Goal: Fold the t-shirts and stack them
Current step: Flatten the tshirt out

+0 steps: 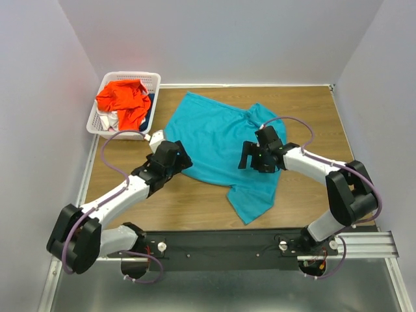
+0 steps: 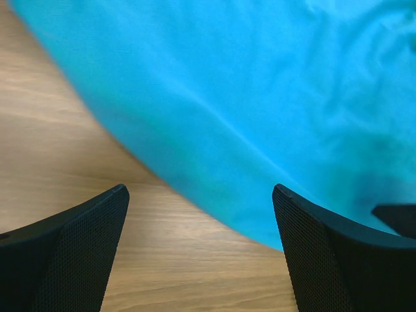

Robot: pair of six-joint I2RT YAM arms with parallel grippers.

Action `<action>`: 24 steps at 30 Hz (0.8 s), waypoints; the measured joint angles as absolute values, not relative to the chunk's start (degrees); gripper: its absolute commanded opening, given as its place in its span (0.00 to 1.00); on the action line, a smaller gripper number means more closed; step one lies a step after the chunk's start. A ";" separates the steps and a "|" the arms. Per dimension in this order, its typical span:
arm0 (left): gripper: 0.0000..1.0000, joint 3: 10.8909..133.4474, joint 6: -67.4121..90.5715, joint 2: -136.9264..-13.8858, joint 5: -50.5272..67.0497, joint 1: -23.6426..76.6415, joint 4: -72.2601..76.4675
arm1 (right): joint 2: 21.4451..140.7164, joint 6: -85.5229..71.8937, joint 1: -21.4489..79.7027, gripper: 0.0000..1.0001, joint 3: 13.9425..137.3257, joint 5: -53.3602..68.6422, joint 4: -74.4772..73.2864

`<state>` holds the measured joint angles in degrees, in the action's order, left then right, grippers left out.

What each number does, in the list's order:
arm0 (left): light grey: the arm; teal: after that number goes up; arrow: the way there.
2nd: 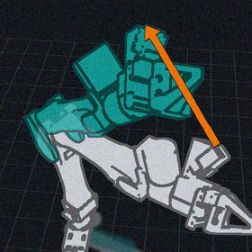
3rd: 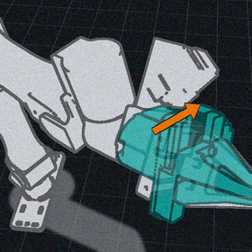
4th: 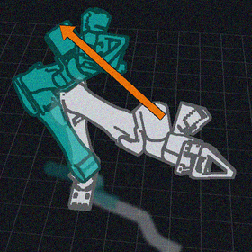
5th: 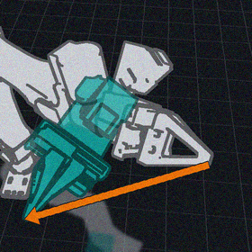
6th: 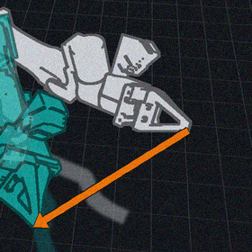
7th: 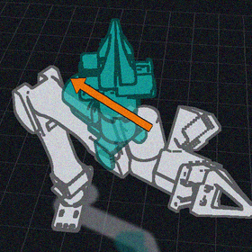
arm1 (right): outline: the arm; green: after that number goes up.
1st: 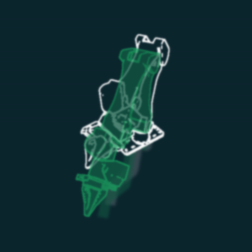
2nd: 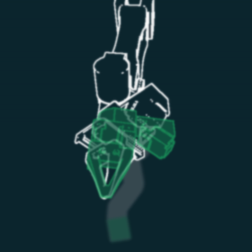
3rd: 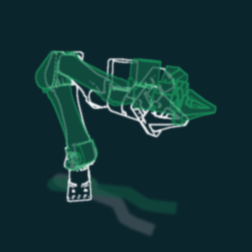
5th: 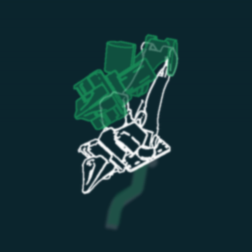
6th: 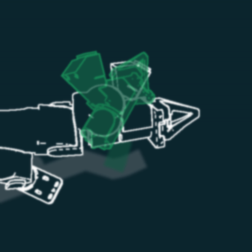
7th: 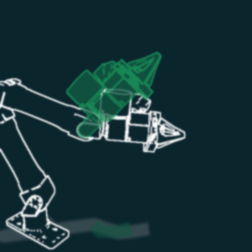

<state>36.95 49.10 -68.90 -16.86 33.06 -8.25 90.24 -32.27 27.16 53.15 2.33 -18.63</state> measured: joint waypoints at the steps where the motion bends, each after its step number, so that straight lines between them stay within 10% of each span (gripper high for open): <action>1: 0.98 36.27 49.78 -67.42 -17.69 31.94 -9.37 | 90.24 -33.21 27.53 1.00 51.77 1.89 -19.03; 24: 0.88 35.09 50.85 -70.87 -14.17 21.17 -8.01 | 106.32 -29.23 2.20 1.00 70.50 -4.69 -20.16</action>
